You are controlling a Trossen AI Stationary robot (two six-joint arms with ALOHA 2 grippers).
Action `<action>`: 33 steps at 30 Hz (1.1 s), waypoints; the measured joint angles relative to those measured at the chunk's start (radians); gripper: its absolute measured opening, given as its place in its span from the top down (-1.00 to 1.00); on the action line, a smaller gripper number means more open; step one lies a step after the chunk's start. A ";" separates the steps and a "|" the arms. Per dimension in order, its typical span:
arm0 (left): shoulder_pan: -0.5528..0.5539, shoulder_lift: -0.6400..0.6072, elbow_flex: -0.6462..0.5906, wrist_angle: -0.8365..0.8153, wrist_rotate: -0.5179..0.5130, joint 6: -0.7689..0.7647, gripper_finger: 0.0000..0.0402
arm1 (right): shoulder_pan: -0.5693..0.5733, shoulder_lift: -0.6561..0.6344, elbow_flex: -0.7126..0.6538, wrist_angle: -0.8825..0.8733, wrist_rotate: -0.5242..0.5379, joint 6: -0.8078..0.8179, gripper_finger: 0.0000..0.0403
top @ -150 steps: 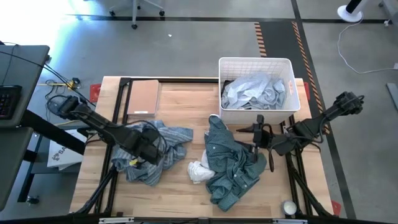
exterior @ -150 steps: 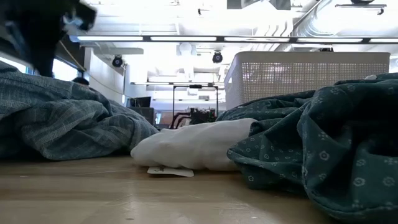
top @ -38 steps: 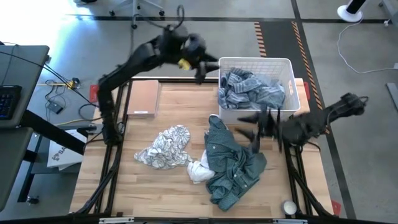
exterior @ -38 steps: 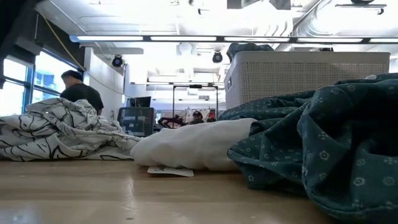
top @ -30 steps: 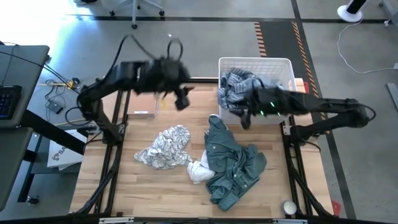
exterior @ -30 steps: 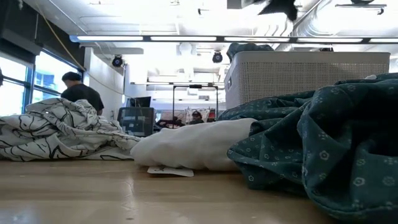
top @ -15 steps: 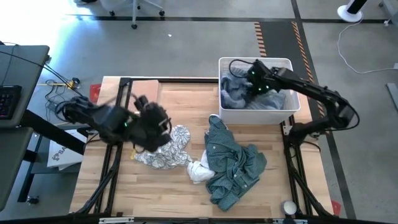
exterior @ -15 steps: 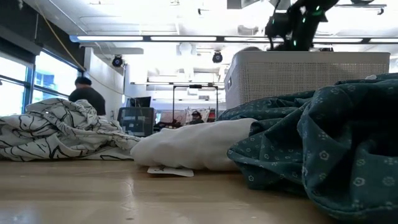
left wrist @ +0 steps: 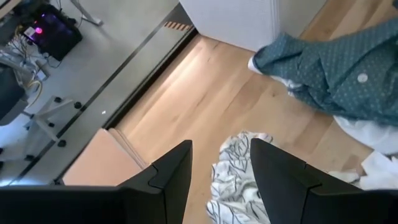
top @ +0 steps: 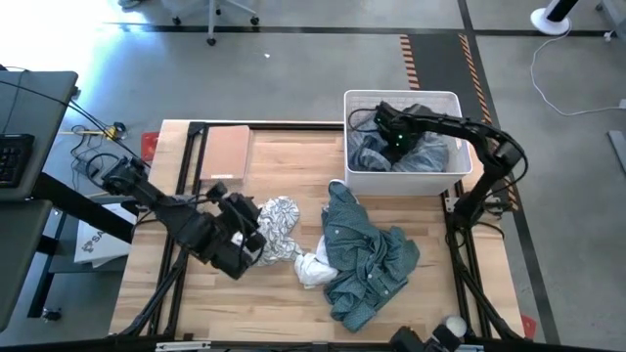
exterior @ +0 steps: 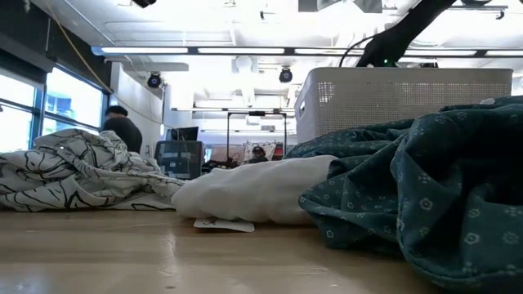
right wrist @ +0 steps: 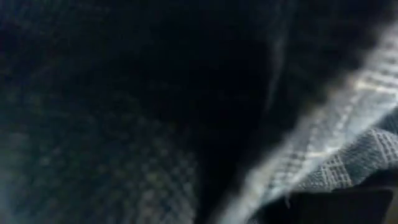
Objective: Sort clothes
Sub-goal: Put the blue polo shirt into the white laundry bin, then put the white socks into the white laundry bin
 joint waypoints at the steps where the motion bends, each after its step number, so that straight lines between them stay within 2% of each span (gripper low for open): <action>1: -0.008 0.000 -0.010 0.000 0.000 -0.018 0.21 | 0.001 -0.013 -0.002 0.001 0.016 -0.006 0.13; 4: -0.031 0.000 -0.024 -0.007 -0.005 -0.059 0.21 | 0.007 -0.101 -0.007 -0.006 0.101 -0.015 0.13; 8: -0.058 0.000 -0.024 -0.004 -0.048 -0.108 0.21 | 0.024 -0.324 -0.007 0.008 0.269 0.079 0.13; 11: -0.076 0.000 -0.024 0.003 -0.090 -0.141 0.21 | 0.088 -0.515 -0.007 0.072 0.313 0.119 0.13; 13: -0.085 0.003 -0.024 0.006 -0.115 -0.157 0.21 | 0.156 -0.631 -0.018 0.142 0.247 0.122 0.13; 16: -0.092 0.021 -0.024 0.006 -0.123 -0.171 0.21 | 0.284 -0.790 -0.088 0.324 0.077 0.128 0.13; 20: -0.092 0.052 -0.030 0.011 -0.108 -0.172 0.21 | 0.521 -0.953 -0.295 0.673 -0.133 0.156 0.13; 24: -0.091 0.078 -0.091 0.060 -0.101 -0.172 0.21 | 0.779 -0.977 -0.523 1.020 -0.138 0.203 0.13; 28: -0.082 0.085 -0.166 0.197 -0.069 -0.140 0.21 | 0.995 -0.874 -0.598 1.212 -0.033 0.185 0.13; 30: -0.065 0.085 -0.209 0.325 0.006 -0.039 0.21 | 1.074 -0.808 -0.575 1.203 0.042 0.179 0.13; 33: -0.035 0.085 -0.286 0.587 0.175 0.223 0.21 | 1.157 -0.719 -0.530 1.196 0.122 0.141 0.13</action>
